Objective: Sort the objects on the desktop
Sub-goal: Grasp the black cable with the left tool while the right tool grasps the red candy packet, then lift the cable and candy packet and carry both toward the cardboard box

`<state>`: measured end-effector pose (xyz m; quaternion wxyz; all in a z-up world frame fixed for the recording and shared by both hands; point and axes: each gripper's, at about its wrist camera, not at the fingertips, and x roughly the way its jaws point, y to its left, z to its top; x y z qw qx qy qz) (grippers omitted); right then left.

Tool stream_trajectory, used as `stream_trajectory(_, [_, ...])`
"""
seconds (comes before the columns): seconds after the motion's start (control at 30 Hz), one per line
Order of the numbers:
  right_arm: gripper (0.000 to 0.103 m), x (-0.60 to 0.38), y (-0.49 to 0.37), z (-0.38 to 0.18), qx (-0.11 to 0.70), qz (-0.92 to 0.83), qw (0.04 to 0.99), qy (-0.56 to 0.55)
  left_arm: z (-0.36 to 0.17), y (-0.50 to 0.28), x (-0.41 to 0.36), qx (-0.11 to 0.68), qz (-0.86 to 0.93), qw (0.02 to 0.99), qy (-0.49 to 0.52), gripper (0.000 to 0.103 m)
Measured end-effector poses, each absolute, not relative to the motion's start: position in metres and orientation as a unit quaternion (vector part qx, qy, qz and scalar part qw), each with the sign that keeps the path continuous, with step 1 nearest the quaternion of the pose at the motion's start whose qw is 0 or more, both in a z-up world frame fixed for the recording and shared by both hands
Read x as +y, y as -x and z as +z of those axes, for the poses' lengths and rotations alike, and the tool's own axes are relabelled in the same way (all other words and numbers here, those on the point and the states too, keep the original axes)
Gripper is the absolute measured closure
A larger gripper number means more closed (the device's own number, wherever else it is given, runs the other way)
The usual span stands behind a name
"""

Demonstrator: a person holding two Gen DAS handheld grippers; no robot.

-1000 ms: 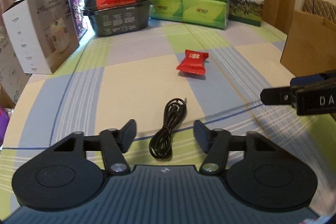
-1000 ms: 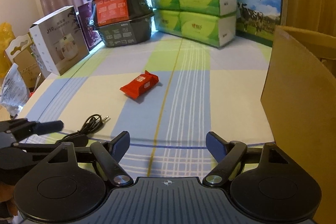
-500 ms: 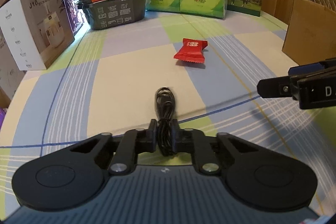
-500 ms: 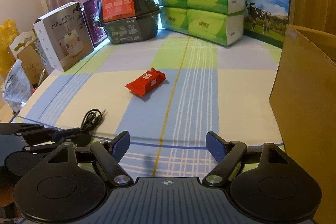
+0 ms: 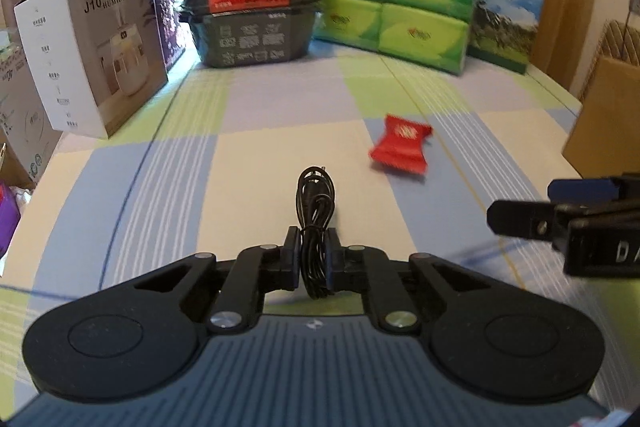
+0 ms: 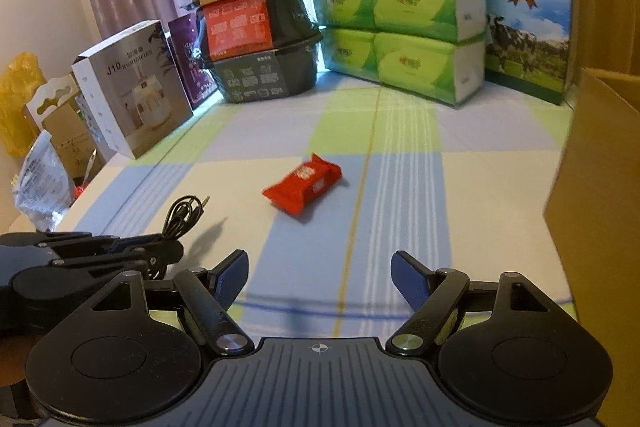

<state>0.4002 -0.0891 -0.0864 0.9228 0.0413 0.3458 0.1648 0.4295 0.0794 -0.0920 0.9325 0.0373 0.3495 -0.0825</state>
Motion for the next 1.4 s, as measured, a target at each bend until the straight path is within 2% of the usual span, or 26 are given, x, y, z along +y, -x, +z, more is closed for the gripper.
stream_trajectory(0.67, [0.029, -0.043, -0.491, -0.118, 0.345, 0.161, 0.923, -0.053, -0.112, -0.487, 0.104, 0.345, -0.088, 0.934, 0.004, 0.095])
stream_trajectory(0.9, [0.029, -0.02, -0.502, -0.125, 0.33, 0.151, 0.932, 0.011, -0.112, -0.492, 0.11, 0.341, -0.085, 0.936, 0.019, 0.095])
stream_trajectory(1.03, [0.051, -0.018, -0.496, -0.128, 0.319, 0.146, 0.935, 0.042, -0.112, -0.491, 0.109, 0.338, -0.084, 0.937, 0.016, 0.095])
stream_trajectory(1.1, [0.068, -0.021, -0.492, -0.128, 0.314, 0.146, 0.937, 0.048, -0.112, -0.49, 0.109, 0.339, -0.084, 0.937, 0.014, 0.095])
stream_trajectory(1.23, [0.076, -0.029, -0.48, -0.127, 0.313, 0.145, 0.937, 0.061, -0.112, -0.486, 0.105, 0.34, -0.08, 0.937, 0.007, 0.095])
stream_trajectory(1.4, [0.078, -0.044, -0.454, -0.123, 0.327, 0.15, 0.93, 0.068, -0.11, -0.468, 0.094, 0.353, -0.079, 0.932, 0.002, 0.095])
